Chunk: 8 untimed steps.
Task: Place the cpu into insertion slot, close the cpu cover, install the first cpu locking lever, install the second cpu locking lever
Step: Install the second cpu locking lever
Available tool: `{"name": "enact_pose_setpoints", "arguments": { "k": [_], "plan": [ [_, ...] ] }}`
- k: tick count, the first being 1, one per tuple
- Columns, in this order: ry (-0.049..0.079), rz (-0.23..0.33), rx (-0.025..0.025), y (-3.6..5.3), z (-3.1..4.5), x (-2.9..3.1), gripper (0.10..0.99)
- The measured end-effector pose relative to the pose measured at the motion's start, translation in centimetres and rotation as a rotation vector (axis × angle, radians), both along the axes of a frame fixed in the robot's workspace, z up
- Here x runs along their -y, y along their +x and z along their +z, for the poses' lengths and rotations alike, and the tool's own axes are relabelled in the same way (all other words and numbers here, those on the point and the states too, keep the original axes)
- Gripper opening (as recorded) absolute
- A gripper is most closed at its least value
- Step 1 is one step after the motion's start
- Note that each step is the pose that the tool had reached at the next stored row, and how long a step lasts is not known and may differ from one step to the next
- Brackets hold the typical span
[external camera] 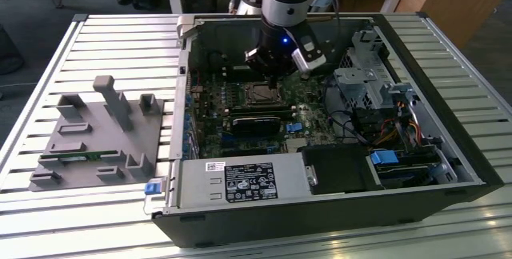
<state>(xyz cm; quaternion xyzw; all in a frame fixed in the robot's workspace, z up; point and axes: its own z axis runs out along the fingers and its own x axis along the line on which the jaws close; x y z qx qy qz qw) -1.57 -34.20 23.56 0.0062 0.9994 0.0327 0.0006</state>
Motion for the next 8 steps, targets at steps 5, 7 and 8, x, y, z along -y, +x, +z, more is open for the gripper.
{"name": "enact_pose_setpoints", "arguments": {
  "k": [5, 7, 8],
  "plan": [
    [0.03, 0.0, 0.0001, 0.0, -0.01, 0.74, 0.118],
    [0.03, 0.0, -0.0001, 0.0, 0.0, 1.13, 0.118],
    [0.03, 0.0, 0.0, 0.0, -0.01, 1.32, 0.118]
  ]
}}
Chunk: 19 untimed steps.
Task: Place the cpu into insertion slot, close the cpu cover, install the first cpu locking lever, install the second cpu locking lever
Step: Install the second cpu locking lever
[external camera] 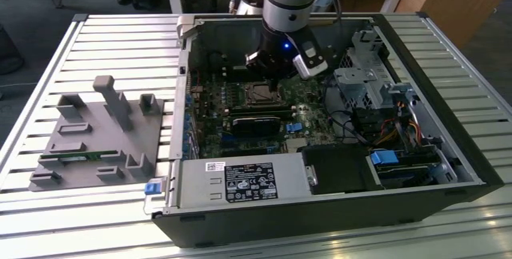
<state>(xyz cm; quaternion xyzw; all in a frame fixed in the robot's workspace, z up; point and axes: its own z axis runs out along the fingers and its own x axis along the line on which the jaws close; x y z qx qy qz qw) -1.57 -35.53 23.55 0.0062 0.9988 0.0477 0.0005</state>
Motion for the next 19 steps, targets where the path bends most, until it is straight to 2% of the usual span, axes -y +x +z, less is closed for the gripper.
{"name": "enact_pose_setpoints", "arguments": {
  "k": [6, 11, 16, 19],
  "plan": [
    [0.0, 0.0, 0.0, -0.03, -0.03, 0.88, 0.118],
    [0.0, 0.0, 0.0001, -0.8, -0.08, 1.13, 0.118],
    [0.0, 0.0, 0.0, -1.18, -0.11, 1.85, 0.118],
    [0.001, 0.0, 0.0, -1.96, -0.14, 2.08, 0.118]
  ]
}}
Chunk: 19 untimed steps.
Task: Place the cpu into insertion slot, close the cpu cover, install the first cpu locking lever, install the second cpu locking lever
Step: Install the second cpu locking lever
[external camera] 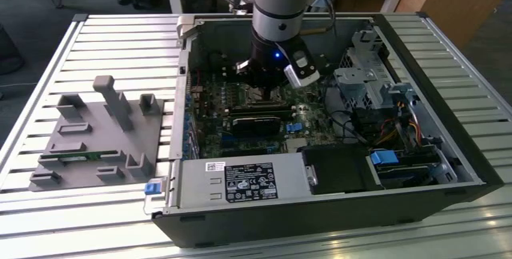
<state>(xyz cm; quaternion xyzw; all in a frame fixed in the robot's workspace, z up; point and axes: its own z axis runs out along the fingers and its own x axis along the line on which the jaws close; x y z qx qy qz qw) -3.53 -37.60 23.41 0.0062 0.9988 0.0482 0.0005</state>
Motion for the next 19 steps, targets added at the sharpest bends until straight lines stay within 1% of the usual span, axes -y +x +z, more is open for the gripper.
{"name": "enact_pose_setpoints", "arguments": {
  "k": [3, 6, 7, 9, 10, 11, 15, 19],
  "plan": [
    [0.0, 0.0, 0.0001, -0.73, -0.11, 0.09, 0.118],
    [0.002, 0.0, -0.0002, -0.82, -0.51, 0.1, 0.118],
    [0.007, 0.0, -0.0006, -0.82, -0.53, 0.16, 0.118],
    [0.028, 0.0, -0.0006, -0.82, -0.56, 0.35, 0.118],
    [0.036, 0.0, -0.0006, -0.83, -0.58, 0.48, 0.118],
    [0.041, 0.0, -0.0006, -0.86, -0.61, 0.66, 0.118],
    [0.054, 0.0, -0.0006, -1.33, -0.67, 1.09, 0.118],
    [0.061, 0.0, -0.0005, -1.61, -0.94, 1.15, 0.118]
  ]
}}
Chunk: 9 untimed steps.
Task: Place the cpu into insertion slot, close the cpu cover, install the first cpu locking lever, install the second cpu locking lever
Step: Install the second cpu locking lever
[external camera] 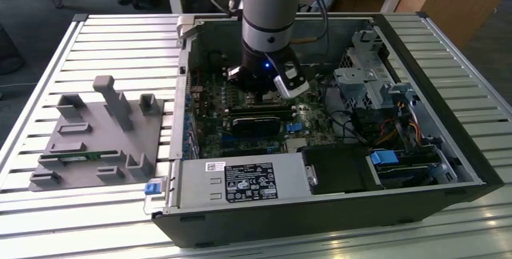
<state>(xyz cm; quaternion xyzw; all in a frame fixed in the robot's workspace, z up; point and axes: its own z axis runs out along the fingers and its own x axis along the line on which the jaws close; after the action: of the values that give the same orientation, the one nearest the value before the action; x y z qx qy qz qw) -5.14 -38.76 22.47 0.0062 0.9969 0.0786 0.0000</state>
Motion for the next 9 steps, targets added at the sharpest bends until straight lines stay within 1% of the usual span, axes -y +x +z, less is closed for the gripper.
{"name": "enact_pose_setpoints", "arguments": {
  "k": [7, 9],
  "plan": [
    [0.002, 0.0, -0.0002, -0.07, -1.19, 0.01, 0.118],
    [0.004, -0.001, -0.0001, -0.13, -1.44, 0.01, 0.118]
  ]
}}
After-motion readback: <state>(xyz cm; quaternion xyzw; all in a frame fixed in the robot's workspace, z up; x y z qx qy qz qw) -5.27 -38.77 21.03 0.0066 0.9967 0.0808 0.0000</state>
